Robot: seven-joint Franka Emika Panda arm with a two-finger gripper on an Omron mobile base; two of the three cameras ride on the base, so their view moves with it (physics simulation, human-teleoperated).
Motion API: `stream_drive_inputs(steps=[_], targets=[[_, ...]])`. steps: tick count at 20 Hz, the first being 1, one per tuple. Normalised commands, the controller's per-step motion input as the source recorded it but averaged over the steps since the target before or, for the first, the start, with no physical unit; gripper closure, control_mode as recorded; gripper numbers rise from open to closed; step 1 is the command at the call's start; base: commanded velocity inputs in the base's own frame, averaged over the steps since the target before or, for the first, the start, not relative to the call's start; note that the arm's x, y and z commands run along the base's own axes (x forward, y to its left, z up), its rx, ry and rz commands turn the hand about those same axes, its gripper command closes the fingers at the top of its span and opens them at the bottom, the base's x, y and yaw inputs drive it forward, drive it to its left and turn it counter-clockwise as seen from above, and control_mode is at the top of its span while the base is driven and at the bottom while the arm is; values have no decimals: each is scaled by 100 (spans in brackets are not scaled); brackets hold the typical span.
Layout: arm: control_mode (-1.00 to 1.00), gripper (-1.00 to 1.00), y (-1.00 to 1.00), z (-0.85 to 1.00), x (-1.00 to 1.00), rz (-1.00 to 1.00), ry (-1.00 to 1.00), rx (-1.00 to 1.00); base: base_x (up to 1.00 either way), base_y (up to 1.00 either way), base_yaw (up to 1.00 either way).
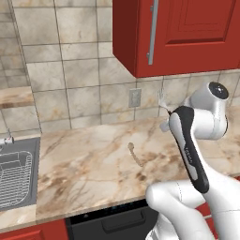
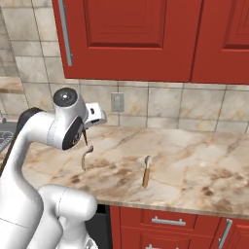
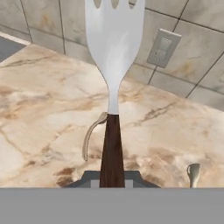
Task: Organize the utensils by type. Pick up the wooden spoons from the counter and place them in the open cabinet. Then pick up the metallic utensils from the counter and place them in the open drawer.
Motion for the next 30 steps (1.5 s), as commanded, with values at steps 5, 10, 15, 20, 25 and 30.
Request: stream_drive_inputs(steps=[5, 10, 15, 20, 25, 30], targets=[[-100, 100, 26, 38, -45, 1, 0, -6, 0, 0, 0], [-100, 100, 14, 23, -42, 0, 0, -7, 0, 0, 0], [-100, 100, 19, 15, -28, 0, 0, -7, 0, 0, 0], [-100, 100, 14, 6, -23, 0, 0, -6, 0, 0, 0], [-100, 100, 0, 0, -37, 0, 0, -1, 0, 0, 0], [-100, 100, 0, 0, -18, 0, 0, 0, 0, 0, 0]])
